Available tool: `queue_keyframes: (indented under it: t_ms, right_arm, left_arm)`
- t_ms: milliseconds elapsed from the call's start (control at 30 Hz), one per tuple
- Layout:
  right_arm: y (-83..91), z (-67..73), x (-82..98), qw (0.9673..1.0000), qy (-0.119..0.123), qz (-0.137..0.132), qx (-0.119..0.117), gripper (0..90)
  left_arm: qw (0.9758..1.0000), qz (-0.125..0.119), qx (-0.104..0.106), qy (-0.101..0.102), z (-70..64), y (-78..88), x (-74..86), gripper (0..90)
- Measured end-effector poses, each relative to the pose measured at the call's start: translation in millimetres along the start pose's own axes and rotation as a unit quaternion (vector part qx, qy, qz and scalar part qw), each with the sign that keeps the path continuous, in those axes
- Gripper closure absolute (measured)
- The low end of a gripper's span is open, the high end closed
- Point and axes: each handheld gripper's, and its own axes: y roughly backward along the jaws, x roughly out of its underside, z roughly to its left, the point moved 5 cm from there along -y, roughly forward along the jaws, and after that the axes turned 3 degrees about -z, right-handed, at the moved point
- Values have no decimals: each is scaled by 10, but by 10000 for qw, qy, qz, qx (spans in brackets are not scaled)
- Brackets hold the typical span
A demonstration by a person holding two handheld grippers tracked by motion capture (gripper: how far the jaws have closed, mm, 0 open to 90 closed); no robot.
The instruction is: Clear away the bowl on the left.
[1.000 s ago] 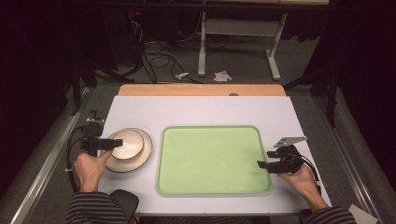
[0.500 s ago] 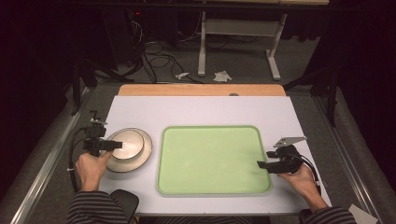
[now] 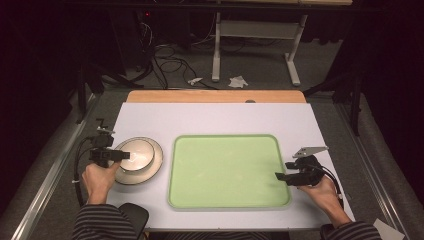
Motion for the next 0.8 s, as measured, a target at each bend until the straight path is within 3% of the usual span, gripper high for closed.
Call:
queue_keyframes:
  t_ms: [233,500,800]
  right_arm:
    - [-5,1,0,10000,-18,7,30,393]
    - [-7,4,7,10000,1,25,20,396]
    - [-11,8,7,10000,17,55,31,397]
  left_arm:
    - [9998,66,29,173,53,-17,-10,738]
    - [9997,141,5,221,98,-42,-1,805]
    - [9993,186,53,333,108,-47,-11,825]
